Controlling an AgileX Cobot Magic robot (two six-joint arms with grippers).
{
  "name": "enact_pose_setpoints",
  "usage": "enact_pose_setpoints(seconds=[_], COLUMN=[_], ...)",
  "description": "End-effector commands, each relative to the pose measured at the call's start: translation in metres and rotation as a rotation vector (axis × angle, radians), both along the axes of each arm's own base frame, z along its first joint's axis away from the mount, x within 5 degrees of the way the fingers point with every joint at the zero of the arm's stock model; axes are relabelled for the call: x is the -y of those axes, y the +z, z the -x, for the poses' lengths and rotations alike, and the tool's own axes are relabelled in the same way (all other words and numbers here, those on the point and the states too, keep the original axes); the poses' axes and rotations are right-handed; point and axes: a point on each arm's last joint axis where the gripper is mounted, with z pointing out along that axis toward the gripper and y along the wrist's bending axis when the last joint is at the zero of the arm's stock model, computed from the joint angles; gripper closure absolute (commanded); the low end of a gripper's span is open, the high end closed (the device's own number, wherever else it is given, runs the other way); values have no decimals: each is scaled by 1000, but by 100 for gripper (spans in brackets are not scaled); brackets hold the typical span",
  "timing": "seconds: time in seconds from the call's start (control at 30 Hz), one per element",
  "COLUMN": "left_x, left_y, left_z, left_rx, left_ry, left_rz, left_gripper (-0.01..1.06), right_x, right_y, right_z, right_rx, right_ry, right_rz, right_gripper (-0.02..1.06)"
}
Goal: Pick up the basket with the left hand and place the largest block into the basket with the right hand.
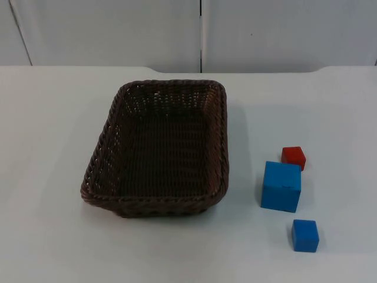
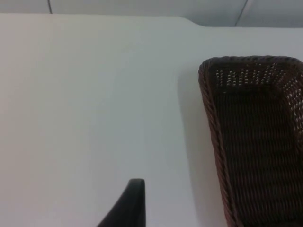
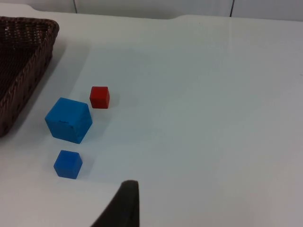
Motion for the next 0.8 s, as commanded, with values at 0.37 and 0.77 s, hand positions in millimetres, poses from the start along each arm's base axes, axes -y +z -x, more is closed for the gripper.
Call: enact_pose_setpoints(seconds=[0.37,0.77], left_x=[2,31], left_y=[0,-19], left_z=[-47,-103], left_rx=[-54,-149], left_ry=[-49,-190], left_rz=[29,-1], left_gripper=[3,3], right_x=[0,0], right_y=[0,0], right_z=[0,0], right_rx=[4,4], right_ry=[-9,-9], right_rz=[1,1], right_gripper=[-1,-1])
